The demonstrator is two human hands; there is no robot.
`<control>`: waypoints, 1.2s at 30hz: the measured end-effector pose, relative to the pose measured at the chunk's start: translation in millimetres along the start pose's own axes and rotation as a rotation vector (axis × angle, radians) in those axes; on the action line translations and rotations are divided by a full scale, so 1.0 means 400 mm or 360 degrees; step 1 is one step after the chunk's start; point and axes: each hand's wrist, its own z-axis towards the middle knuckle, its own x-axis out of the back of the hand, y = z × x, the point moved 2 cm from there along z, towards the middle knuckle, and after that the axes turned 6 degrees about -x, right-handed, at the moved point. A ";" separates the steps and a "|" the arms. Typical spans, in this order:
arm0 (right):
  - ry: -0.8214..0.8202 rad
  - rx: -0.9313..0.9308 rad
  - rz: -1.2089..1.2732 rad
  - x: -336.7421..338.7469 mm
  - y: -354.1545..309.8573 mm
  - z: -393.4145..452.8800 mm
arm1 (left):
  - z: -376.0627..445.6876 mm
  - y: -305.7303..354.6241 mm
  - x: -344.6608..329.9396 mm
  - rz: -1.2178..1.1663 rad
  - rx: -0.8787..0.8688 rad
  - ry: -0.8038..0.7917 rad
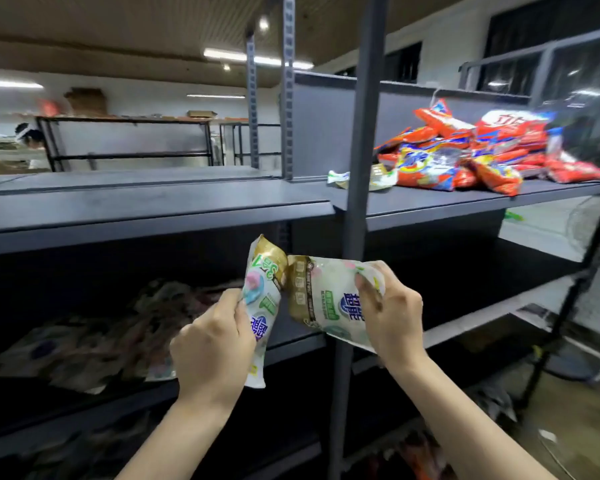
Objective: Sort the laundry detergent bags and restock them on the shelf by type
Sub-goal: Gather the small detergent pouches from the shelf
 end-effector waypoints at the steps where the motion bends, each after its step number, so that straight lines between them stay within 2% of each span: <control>1: 0.0067 0.0015 -0.0030 0.037 0.023 0.014 | 0.008 0.039 -0.008 -0.0036 -0.0010 0.0003; 7: 0.0446 -0.0027 -0.0144 0.223 0.142 0.134 | 0.078 0.232 -0.081 -0.0318 -0.0143 0.0037; 12: 0.0599 -0.0128 -0.0027 0.325 0.205 0.245 | 0.153 0.369 -0.188 -0.0572 -0.0285 0.0158; 16: 0.0715 -0.0144 0.0063 0.357 0.253 0.354 | 0.223 0.449 -0.272 -0.0649 -0.0299 0.0273; 21: 0.0790 -0.0151 0.0153 0.339 0.317 0.522 | 0.330 0.496 -0.356 -0.0564 -0.0354 0.0436; 26: 0.0669 -0.0333 0.0242 0.263 0.398 0.682 | 0.400 0.514 -0.418 -0.0521 -0.0326 0.0523; 33: 0.0450 -0.0594 0.0572 0.085 0.537 0.904 | 0.451 0.546 -0.494 -0.0383 -0.0188 0.0608; 36: 0.0337 -0.0813 0.0685 0.012 0.569 1.001 | 0.476 0.576 -0.527 -0.0305 -0.0115 0.0675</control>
